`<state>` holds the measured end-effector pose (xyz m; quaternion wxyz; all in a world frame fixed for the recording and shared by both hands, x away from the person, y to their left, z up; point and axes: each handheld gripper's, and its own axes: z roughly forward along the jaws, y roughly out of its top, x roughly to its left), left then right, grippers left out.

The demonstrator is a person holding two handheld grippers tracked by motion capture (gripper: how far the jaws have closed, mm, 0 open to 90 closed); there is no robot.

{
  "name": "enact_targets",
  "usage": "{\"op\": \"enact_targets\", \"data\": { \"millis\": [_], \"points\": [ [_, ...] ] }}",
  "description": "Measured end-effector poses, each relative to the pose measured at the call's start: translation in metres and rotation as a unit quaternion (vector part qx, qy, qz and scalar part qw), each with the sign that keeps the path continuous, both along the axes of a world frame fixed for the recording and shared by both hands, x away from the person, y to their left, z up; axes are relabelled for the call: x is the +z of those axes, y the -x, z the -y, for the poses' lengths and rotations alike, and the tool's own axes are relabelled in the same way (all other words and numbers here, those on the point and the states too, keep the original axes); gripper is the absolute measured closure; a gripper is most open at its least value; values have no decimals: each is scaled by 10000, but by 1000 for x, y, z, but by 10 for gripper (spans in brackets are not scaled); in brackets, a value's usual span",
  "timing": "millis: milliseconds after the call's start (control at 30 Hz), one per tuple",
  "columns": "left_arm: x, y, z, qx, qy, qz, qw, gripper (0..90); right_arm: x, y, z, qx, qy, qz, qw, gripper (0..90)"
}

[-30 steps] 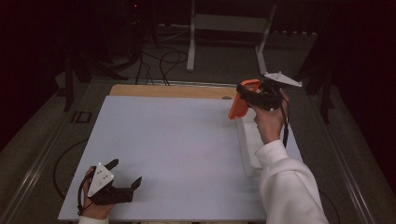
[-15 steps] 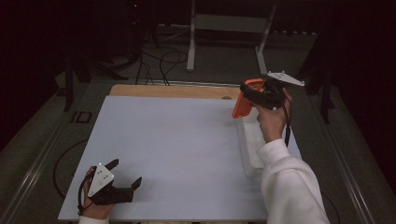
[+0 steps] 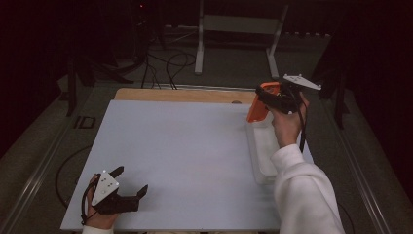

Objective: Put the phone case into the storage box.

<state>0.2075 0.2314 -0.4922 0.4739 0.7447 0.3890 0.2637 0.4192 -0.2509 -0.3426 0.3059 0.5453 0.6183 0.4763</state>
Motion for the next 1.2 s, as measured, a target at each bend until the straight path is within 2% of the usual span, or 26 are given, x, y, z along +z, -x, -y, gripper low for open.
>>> {"op": "enact_targets", "data": {
  "millis": [133,367,400,567,867,1200],
  "points": [
    [0,0,0,-1,6,4,10000,0,0,-1,4,-86,-2,-2,10000,170],
    [0,0,1,-1,7,3,10000,0,-3,-4,8,-255,135,9,9996,171],
    [0,0,1,-3,3,-4,10000,0,-4,-5,8,-295,228,10,9993,171],
    [0,1,0,18,20,7,10000,0,-7,-8,10,-398,273,-8,9988,170],
    [1,1,-1,52,54,21,10000,0,-13,-12,16,-605,227,-65,9979,171],
    [1,1,-1,54,75,18,10000,0,-15,-16,17,-710,244,-72,9972,171]
  ]
}}
